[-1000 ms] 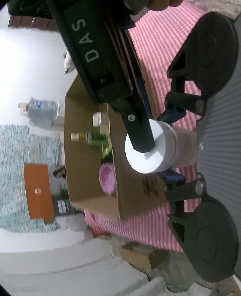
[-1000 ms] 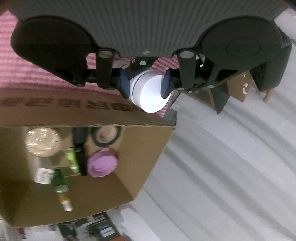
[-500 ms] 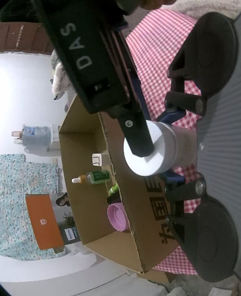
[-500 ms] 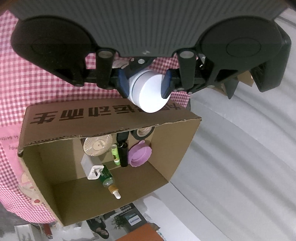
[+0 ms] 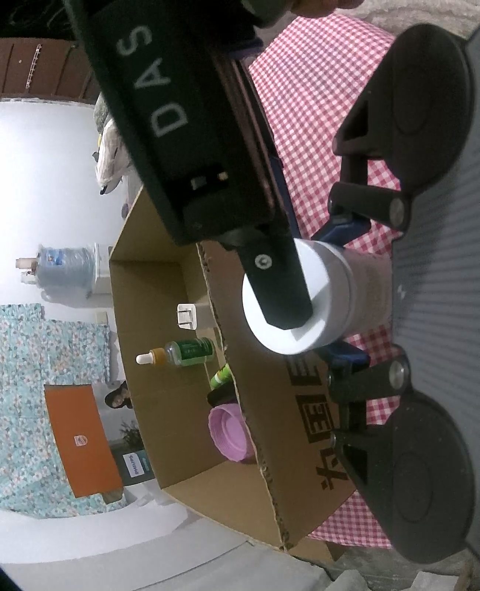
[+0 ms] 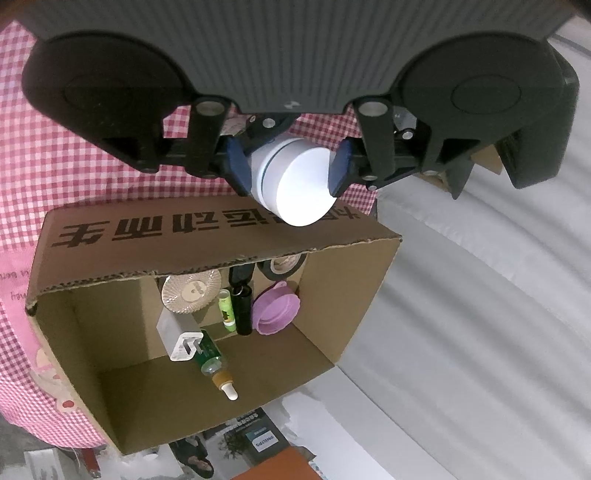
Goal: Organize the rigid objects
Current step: 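Lift the white pill bottle with the right gripper and carry it over the box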
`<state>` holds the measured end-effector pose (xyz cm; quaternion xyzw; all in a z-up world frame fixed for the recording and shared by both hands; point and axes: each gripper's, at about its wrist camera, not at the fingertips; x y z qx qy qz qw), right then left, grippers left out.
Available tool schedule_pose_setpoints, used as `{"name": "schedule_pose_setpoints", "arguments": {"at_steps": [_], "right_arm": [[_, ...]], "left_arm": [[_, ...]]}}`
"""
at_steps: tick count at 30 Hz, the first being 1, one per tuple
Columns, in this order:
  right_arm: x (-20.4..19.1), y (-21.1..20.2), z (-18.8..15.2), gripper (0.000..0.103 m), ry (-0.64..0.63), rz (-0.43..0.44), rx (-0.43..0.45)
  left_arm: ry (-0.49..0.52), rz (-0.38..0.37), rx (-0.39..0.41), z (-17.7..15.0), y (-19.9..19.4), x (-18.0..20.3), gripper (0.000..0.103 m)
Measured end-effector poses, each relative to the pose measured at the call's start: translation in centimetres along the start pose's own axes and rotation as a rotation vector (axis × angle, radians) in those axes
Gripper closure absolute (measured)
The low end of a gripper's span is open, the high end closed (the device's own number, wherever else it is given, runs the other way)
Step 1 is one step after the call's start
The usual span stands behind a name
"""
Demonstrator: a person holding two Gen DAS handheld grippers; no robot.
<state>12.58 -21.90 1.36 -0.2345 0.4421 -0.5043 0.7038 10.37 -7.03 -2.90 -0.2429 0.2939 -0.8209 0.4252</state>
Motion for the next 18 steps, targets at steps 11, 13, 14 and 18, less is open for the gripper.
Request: {"name": "schedule_pose_setpoints", "arguments": {"at_steps": [11, 13, 14, 18], "right_arm": [[-0.3, -0.3, 0.0, 0.057, -0.014, 0.000, 0.004], [-0.3, -0.3, 0.0, 0.057, -0.016, 0.002, 0.005], [-0.4, -0.3, 0.0, 0.057, -0.017, 0.002, 0.006], [-0.4, -0.5, 0.1, 0.057, -0.021, 0.003, 0.010]], "left_arm": [[-0.005, 0.011, 0.005, 0.2, -0.7, 0.1, 0.049], [-0.007, 0.011, 0.006, 0.2, -0.8, 0.2, 0.049], [-0.007, 0.012, 0.007, 0.2, -0.9, 0.2, 0.049], [-0.007, 0.013, 0.012, 0.3, -1.3, 0.3, 0.049]]}}
Point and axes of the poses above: each gripper's, at about its wrist camera, not at the fingertips, and y roughly the way its jaws point, x to its right, z to its top, and after that the axes turned 15 degrees about -z, right-handed
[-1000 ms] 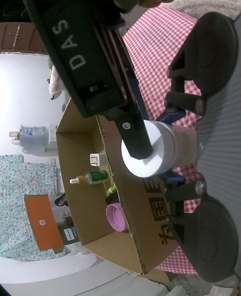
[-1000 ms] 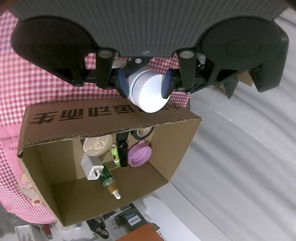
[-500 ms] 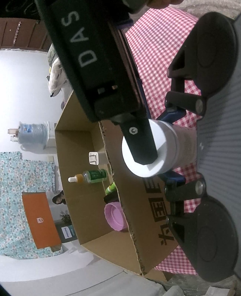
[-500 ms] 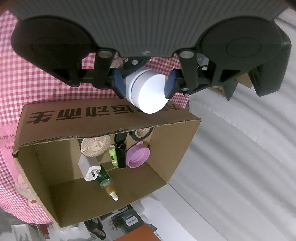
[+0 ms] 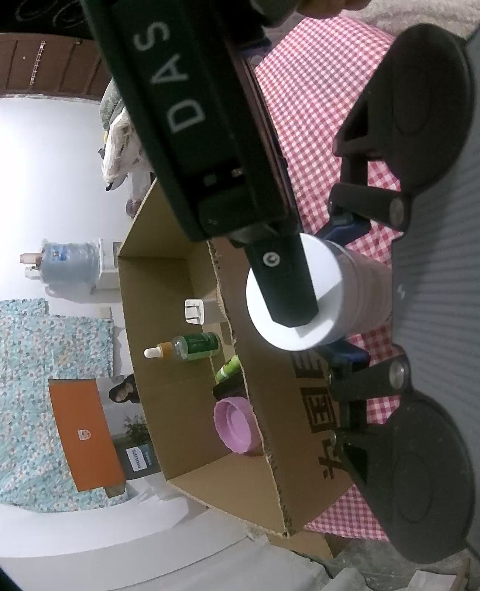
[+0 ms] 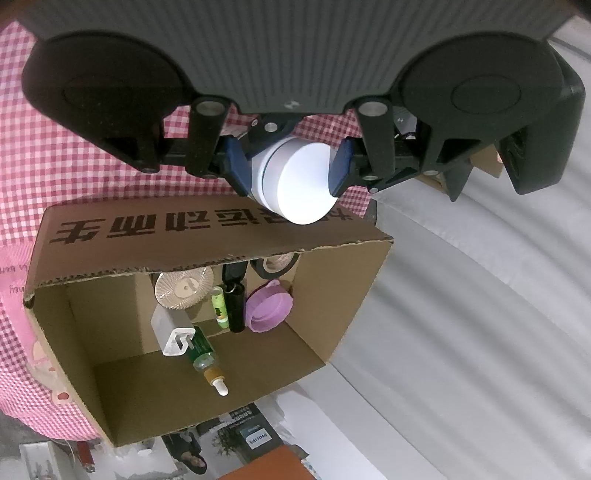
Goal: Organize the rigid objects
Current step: 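Lift the white pill bottle with the right gripper and carry it over the box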
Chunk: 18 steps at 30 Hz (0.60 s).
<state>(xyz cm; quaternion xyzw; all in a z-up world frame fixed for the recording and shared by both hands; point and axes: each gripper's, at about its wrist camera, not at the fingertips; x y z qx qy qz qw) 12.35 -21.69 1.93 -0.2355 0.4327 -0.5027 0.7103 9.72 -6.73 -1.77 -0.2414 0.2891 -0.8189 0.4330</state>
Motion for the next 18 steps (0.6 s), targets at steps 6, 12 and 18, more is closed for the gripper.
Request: {"name": "schedule_pose_setpoints", "arguments": {"at_steps": [6, 12, 18], "right_arm": [[-0.2, -0.4, 0.0, 0.057, -0.003, 0.001, 0.007], [-0.4, -0.7, 0.0, 0.057, -0.008, 0.003, 0.017], [-0.6, -1.0, 0.0, 0.057, -0.013, 0.005, 0.024]], "left_arm": [[0.004, 0.002, 0.008, 0.1, -0.4, 0.3, 0.049], [0.006, 0.006, 0.016, 0.1, -0.8, 0.6, 0.049], [0.010, 0.010, 0.022, 0.1, -1.1, 0.9, 0.049]]}}
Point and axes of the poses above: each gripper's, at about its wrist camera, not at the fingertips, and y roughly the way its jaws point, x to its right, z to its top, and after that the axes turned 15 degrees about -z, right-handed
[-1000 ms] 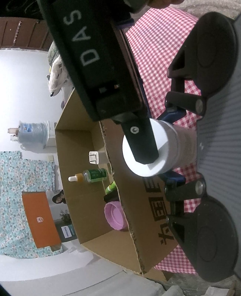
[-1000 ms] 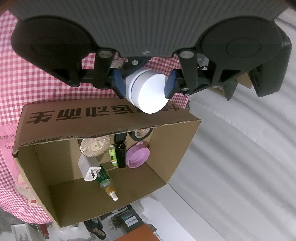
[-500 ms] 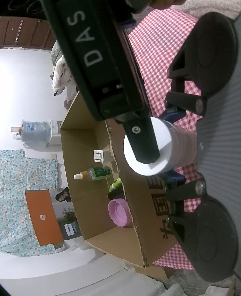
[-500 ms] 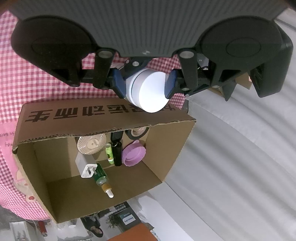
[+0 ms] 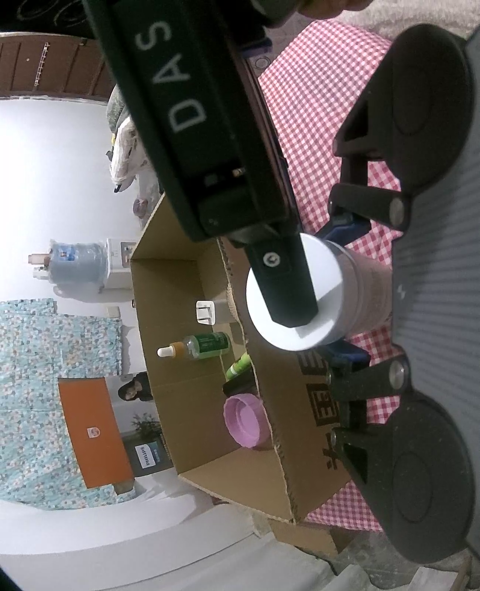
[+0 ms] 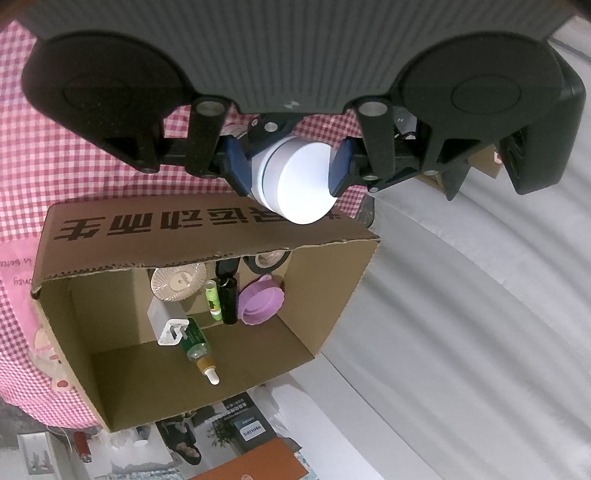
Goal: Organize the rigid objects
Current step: 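Lift the white pill bottle with the right gripper and carry it over the box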
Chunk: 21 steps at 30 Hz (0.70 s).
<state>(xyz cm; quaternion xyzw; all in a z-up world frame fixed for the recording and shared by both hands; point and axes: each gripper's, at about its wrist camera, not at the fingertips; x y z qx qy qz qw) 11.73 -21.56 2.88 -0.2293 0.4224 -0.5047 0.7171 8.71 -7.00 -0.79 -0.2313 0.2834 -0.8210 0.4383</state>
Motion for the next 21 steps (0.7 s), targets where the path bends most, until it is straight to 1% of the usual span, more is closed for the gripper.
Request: {"name": "schedule_pose_setpoints", "arguments": {"at_steps": [21], "right_arm": [[-0.7, -1.4, 0.0, 0.056, -0.021, 0.019, 0.044]], "left_arm": [[0.021, 0.026, 0.047, 0.5, -1.8, 0.9, 0.049]]}}
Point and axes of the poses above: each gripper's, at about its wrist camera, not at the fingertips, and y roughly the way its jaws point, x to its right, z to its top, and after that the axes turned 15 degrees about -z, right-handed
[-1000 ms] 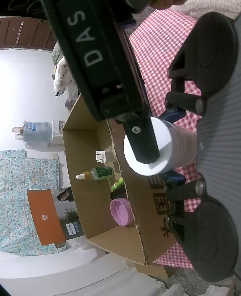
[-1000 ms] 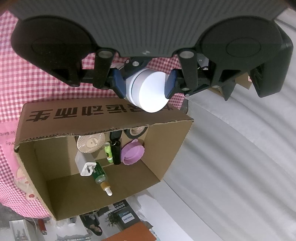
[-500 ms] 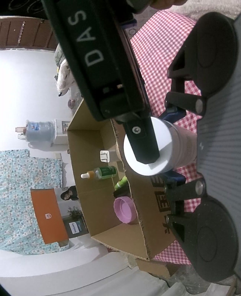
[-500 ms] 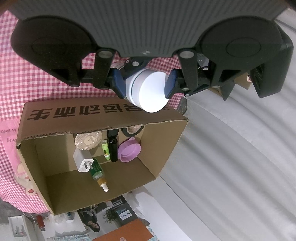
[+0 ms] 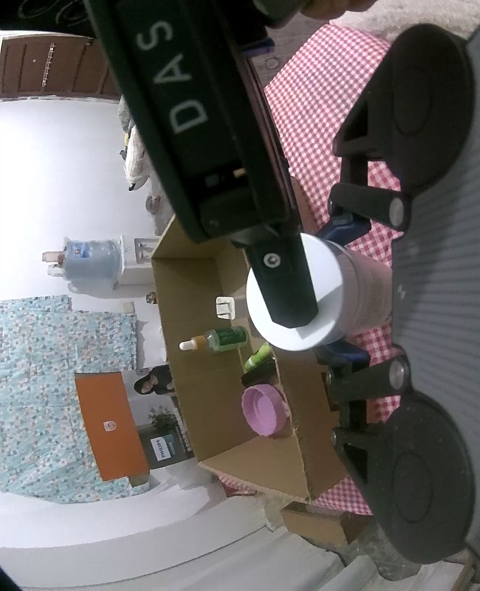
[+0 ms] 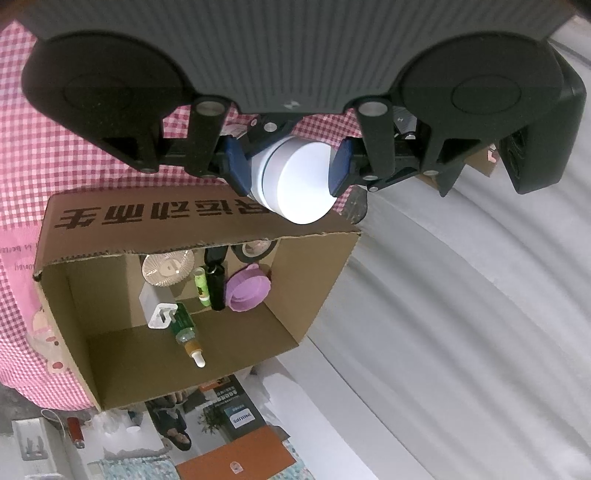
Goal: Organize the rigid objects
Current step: 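Lift the white pill bottle with the right gripper and carry it over the box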
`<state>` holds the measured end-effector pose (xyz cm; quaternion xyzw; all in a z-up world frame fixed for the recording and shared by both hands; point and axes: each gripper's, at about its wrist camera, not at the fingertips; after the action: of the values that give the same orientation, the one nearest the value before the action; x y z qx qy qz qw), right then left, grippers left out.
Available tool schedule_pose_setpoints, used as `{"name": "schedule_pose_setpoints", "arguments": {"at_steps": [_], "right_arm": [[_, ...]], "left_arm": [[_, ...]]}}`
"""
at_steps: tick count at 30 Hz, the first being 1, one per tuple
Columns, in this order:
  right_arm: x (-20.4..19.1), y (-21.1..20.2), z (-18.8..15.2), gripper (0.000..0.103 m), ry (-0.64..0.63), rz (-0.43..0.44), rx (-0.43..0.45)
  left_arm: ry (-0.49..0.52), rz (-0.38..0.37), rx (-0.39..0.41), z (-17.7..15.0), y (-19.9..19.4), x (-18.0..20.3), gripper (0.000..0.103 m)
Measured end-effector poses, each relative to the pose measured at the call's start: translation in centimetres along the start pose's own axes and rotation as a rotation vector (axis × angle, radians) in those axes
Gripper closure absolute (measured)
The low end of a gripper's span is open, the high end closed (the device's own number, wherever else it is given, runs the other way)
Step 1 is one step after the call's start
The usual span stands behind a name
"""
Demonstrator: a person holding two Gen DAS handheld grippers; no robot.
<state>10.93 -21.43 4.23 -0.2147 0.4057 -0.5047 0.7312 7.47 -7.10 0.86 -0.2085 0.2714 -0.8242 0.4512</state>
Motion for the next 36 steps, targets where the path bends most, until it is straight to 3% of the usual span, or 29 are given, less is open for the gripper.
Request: {"name": "schedule_pose_setpoints", "arguments": {"at_steps": [11, 21, 27, 36], "right_arm": [[-1.6, -2.6, 0.6, 0.056, -0.039, 0.021, 0.071], [-3.4, -6.4, 3.7, 0.056, -0.100, 0.020, 0.184], [-3.3, -7.8, 6.5, 0.056, -0.114, -0.019, 0.221], [0.5, -5.0, 11.8, 0.056, -0.069, -0.086, 0.160]], "left_arm": [[0.041, 0.038, 0.077, 1.3, -2.9, 1.1, 0.049], [0.092, 0.044, 0.156, 6.0, -4.1, 1.7, 0.049], [0.086, -0.004, 0.156, 9.5, -2.3, 1.1, 0.049], [0.005, -0.104, 0.045, 13.4, 4.6, -1.1, 0.049]]}}
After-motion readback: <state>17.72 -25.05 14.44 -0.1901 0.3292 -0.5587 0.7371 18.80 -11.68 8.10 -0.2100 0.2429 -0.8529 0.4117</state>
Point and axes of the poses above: each gripper's, at about its wrist camera, not at the fingertips, and y roughly the way its jaws point, x to its right, z to its top, and after that the axes turned 15 degrees about -z, right-handed
